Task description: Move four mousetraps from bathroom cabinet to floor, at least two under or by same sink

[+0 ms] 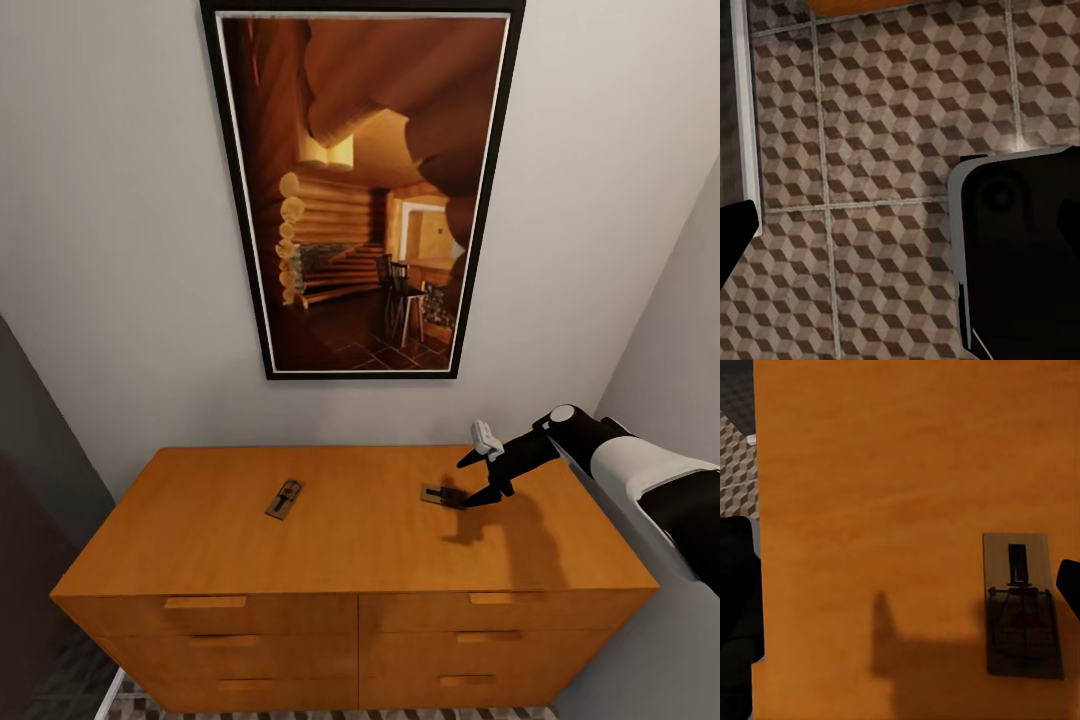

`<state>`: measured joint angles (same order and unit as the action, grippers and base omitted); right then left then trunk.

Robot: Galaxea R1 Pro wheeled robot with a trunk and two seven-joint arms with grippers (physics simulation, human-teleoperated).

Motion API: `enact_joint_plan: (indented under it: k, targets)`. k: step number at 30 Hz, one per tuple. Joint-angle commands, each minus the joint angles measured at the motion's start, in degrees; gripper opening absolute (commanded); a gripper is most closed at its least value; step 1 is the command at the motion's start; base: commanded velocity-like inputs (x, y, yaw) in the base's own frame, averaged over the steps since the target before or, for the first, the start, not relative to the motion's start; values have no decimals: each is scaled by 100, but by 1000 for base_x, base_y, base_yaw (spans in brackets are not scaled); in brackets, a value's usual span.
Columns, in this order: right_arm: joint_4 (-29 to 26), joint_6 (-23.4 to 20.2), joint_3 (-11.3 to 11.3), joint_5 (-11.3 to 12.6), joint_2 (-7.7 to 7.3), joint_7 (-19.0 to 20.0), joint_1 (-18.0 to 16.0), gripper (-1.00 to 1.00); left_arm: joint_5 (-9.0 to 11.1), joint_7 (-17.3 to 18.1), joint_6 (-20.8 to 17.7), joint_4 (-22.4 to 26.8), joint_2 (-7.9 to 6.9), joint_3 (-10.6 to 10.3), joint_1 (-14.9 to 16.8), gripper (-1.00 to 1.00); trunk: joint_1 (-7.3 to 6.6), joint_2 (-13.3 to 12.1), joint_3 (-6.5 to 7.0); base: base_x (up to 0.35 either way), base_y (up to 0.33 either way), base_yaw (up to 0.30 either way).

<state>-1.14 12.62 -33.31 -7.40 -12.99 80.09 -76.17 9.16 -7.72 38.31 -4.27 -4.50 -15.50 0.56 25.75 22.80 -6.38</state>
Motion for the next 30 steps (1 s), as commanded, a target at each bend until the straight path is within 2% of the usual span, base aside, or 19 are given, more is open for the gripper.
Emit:
enact_joint_plan:
  k: [1,14,30]
  targets:
    - [-5,36,42,-60,-2,7,-3,100,42,-10,27,-13,2,-50,6,100,4,12,-12,0,0,0]
    - [-7,39,44,-60,-2,4,61,100,42,-10,27,-13,2,-54,6,100,4,12,-12,93,0,0]
    - [-5,39,44,-60,-4,7,83,100,42,-10,27,-13,2,-53,6,100,4,12,-38,9,0,0]
